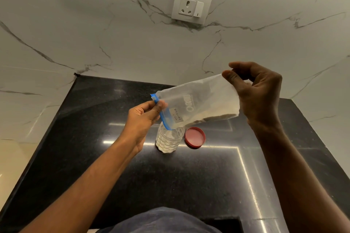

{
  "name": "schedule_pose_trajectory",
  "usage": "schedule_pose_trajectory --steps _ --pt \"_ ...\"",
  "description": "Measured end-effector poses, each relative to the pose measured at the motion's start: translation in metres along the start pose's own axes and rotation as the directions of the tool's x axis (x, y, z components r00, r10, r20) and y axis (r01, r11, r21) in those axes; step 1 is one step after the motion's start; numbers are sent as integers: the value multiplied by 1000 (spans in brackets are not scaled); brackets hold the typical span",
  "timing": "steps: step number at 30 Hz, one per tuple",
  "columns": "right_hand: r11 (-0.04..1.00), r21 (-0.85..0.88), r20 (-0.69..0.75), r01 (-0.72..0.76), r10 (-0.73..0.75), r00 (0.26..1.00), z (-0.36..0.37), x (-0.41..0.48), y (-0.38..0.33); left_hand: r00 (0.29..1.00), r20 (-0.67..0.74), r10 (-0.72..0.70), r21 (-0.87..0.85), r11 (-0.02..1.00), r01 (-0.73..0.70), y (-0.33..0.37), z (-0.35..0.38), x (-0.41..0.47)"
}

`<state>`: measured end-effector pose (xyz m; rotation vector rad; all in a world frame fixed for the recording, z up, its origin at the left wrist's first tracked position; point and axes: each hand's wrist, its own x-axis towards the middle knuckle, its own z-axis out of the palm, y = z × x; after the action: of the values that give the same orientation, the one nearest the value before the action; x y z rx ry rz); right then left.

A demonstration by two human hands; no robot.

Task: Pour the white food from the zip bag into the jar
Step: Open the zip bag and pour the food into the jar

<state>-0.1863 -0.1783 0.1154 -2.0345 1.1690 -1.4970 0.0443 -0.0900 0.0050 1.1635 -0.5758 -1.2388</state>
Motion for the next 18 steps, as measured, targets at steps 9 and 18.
schedule_pose_trajectory --steps 9,18 --pt "1000 -17 17 15 -15 1000 -3 4 -1 1000 -30 1 58 998 0 -1 -2 1" --pt "995 -83 43 55 -51 998 -6 8 0 999 -33 -7 96 995 10 -2 -2 0"
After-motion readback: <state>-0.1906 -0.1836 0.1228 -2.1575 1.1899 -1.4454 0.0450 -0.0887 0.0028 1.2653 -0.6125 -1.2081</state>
